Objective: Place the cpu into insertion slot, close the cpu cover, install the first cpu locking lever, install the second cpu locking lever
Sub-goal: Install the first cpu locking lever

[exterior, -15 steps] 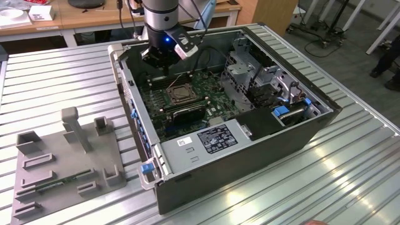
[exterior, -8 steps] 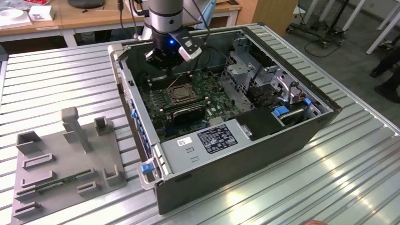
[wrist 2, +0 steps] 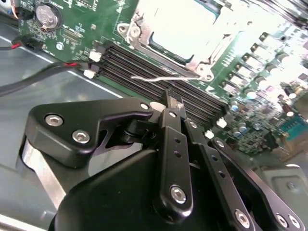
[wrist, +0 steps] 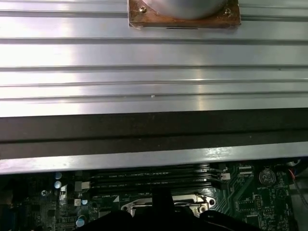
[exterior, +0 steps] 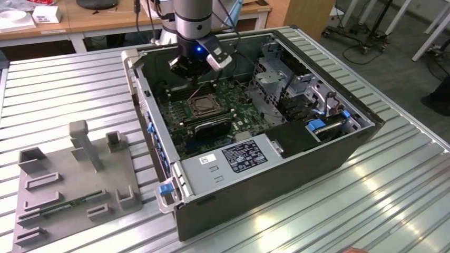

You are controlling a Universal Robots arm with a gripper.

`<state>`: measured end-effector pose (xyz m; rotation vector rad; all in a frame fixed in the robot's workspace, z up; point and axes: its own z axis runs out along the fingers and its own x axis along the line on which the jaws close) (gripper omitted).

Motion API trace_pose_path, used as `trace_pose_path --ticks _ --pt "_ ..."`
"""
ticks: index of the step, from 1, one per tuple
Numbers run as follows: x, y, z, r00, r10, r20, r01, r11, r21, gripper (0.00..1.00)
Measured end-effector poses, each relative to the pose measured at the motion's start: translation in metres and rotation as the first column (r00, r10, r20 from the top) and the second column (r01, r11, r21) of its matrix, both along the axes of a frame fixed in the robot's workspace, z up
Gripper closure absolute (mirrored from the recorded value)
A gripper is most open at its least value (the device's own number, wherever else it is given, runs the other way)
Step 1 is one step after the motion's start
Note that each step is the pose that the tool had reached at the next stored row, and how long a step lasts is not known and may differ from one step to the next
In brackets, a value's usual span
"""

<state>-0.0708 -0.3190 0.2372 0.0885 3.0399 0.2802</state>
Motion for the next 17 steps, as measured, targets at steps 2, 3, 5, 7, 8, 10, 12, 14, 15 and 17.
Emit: trace_pose_path --ticks 2,3,5,7,8,10,12,14,15,17 --pt "0.0022 0.0 -0.002 1.0 0.0 -0.0001 0.0 1.0 0.0044 0.9" --pt "0.0031 0.0 -0.003 1.0 0.0 -0.0001 0.0 1.0 0.0062 0.9" --pt "0.0047 0.0 -0.0052 1.0 0.0 -0.0001 0.0 0.9999 0.0107 0.9" --pt "0.0054 0.0 -0.0071 1.0 0.0 0.0 0.0 0.9999 0.0138 0.9" --pt "0.0054 0.0 -0.0078 1.0 -0.001 0.0001 0.001 0.9999 0.0143 0.9" --pt "0.0053 -0.0001 -0.0084 1.0 -0.002 -0.0002 0.002 0.9999 0.0142 0.9" --pt "0.0054 0.0 -0.0089 1.0 -0.003 -0.0001 0.003 0.9999 0.0142 0.9" --pt "0.0054 -0.0002 -0.0094 1.0 -0.004 0.0 0.004 0.9999 0.0143 0.9" --pt "0.0054 -0.0002 -0.0096 1.0 -0.004 0.0 0.004 0.9999 0.0143 0.9" --pt "0.0054 -0.0005 -0.01 1.0 -0.005 -0.0001 0.005 0.9999 0.0143 0.9"
